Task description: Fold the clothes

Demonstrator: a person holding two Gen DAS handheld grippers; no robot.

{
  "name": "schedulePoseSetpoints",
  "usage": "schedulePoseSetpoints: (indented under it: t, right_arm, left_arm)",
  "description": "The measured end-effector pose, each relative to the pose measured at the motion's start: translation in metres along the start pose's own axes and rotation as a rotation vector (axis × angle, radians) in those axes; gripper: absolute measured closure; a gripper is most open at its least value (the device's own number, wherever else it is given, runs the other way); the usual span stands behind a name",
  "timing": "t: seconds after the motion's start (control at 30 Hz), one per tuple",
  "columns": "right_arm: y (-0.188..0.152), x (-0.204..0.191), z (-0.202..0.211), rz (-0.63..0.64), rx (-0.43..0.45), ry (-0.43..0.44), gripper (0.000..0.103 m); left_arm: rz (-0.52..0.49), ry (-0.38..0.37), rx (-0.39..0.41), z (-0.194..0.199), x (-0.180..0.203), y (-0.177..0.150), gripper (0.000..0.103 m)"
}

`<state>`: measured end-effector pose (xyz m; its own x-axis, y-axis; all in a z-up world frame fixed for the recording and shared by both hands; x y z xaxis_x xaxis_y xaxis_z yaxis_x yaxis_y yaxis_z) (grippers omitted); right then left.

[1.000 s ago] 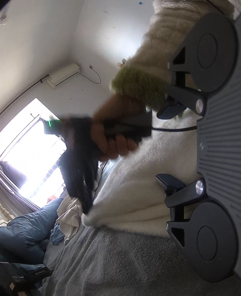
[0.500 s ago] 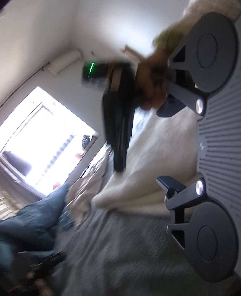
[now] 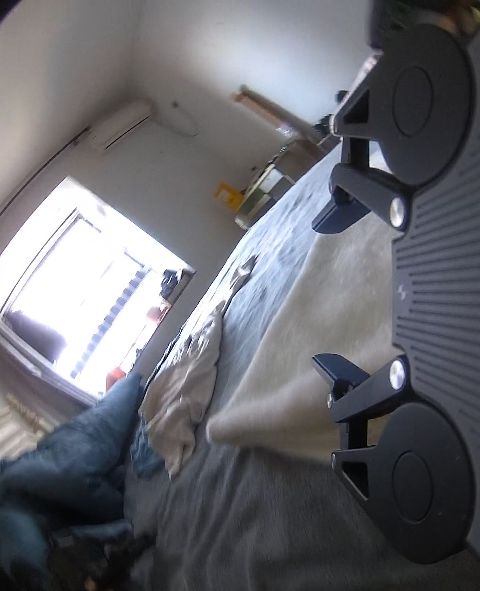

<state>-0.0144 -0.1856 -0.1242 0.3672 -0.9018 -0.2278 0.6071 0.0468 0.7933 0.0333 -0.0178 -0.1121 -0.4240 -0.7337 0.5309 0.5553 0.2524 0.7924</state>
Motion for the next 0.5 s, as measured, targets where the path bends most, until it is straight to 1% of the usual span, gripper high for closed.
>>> schedulePoseSetpoints:
  t: [0.07,0.1,0.13,0.17,0.2,0.27,0.33,0.4,0.47,0.5]
  right_arm:
    - [0.008,0.022,0.011,-0.008,0.054,-0.079,0.094]
    - [0.004,0.034,0.012,0.012,0.052,-0.148,0.094]
    - [-0.005,0.045,0.013,0.058,0.031,-0.242,0.094]
    - [-0.018,0.056,0.014,0.11,0.004,-0.336,0.095]
    - [-0.034,0.065,0.02,0.157,-0.014,-0.399,0.094]
    - [-0.059,0.073,0.045,0.174,0.02,-0.395,0.094]
    - [-0.065,0.08,0.069,0.112,0.026,-0.353,0.095]
    - [-0.054,0.086,0.083,0.056,0.044,-0.331,0.093]
    - [-0.035,0.087,0.085,0.07,0.097,-0.35,0.093]
    - [-0.023,0.088,0.079,0.087,0.124,-0.349,0.093]
  left_arm:
    - [-0.025,0.014,-0.026,-0.012,0.005,-0.007,0.031]
    - [-0.032,0.032,-0.045,-0.018,0.003,-0.013,0.031]
    - [-0.035,0.061,-0.068,-0.022,-0.002,-0.018,0.031]
    - [-0.034,0.082,-0.087,-0.023,-0.009,-0.024,0.035]
    - [-0.035,0.079,-0.097,-0.022,-0.014,-0.026,0.04]
    - [-0.039,0.056,-0.112,-0.015,-0.021,-0.025,0.041]
    - [-0.045,0.045,-0.126,-0.009,-0.02,-0.017,0.036]
    - [-0.07,0.029,-0.11,-0.009,-0.011,-0.006,0.027]
    - [-0.1,0.01,-0.102,-0.02,0.003,0.001,0.025]
    - [-0.111,0.003,-0.104,-0.029,0.011,0.004,0.025]
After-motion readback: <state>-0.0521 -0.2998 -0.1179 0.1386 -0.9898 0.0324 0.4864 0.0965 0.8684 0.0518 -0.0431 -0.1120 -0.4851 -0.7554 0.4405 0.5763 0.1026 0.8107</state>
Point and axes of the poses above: each gripper's, at about its wrist camera, not at the fingertips, and z roughly against the way its jaws point, x to its right, y to its top, the point moved 6 cm from there along -z, roughly the way its jaws point, and after that the axes turned 3 degrees about -x, right-handed, at the moved point
